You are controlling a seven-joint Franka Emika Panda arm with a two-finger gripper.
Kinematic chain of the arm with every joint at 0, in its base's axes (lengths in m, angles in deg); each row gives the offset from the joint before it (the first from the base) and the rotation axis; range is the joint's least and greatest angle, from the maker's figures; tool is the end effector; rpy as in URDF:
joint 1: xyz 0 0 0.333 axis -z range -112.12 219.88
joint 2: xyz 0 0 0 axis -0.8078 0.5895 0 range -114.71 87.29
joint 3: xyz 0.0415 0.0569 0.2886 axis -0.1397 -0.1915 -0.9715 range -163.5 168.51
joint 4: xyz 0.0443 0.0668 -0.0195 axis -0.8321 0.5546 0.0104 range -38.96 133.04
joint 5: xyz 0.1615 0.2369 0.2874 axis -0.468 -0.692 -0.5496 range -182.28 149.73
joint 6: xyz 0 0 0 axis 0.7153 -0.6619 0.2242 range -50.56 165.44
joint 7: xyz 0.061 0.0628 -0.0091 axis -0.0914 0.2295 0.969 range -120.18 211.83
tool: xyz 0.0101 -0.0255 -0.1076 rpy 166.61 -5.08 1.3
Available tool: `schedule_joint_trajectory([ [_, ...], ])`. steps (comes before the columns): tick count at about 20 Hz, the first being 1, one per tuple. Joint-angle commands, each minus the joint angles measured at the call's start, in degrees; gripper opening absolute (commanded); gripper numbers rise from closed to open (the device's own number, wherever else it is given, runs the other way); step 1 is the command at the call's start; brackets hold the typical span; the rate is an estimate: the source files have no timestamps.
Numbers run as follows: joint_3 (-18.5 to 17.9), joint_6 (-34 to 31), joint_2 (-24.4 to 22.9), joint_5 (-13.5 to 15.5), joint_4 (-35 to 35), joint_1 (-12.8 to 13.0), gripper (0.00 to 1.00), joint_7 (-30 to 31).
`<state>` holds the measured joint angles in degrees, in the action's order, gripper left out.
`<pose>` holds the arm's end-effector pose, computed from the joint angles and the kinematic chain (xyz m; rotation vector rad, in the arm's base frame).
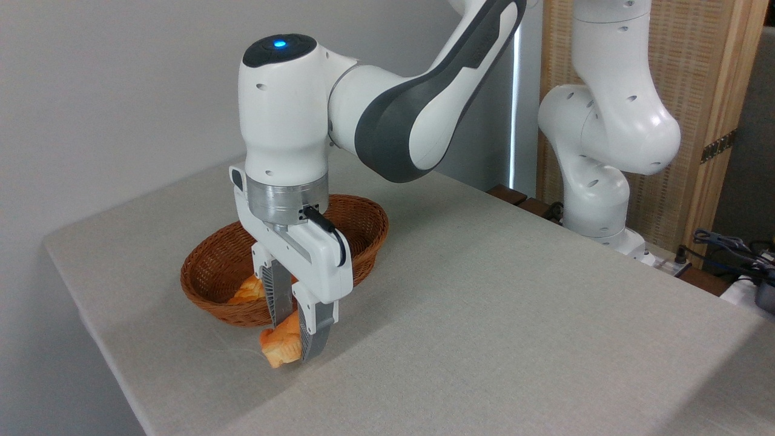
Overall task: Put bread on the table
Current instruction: 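Lift the bread out of the basket and move it beside the basket, then lower the bread onto the table and open the gripper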
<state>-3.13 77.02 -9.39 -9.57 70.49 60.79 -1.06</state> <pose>0.5986 -0.0184 0.4150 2.8720 -1.1784 0.2765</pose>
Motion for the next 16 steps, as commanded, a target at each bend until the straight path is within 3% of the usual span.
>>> schedule_joint_trajectory([
  [1, -0.43, 0.77, -1.25, -0.38, 0.99, 0.3, 1.0, -1.27],
  [8, -0.52, 0.42, -1.34, -0.38, 0.99, 0.21, 1.0, -1.98],
  [11, -0.52, 0.07, -3.0, -0.38, 0.73, -1.28, 1.0, -1.54],
  [16, -0.52, -5.72, -5.64, -0.47, -0.59, -2.86, 1.0, -1.63],
])
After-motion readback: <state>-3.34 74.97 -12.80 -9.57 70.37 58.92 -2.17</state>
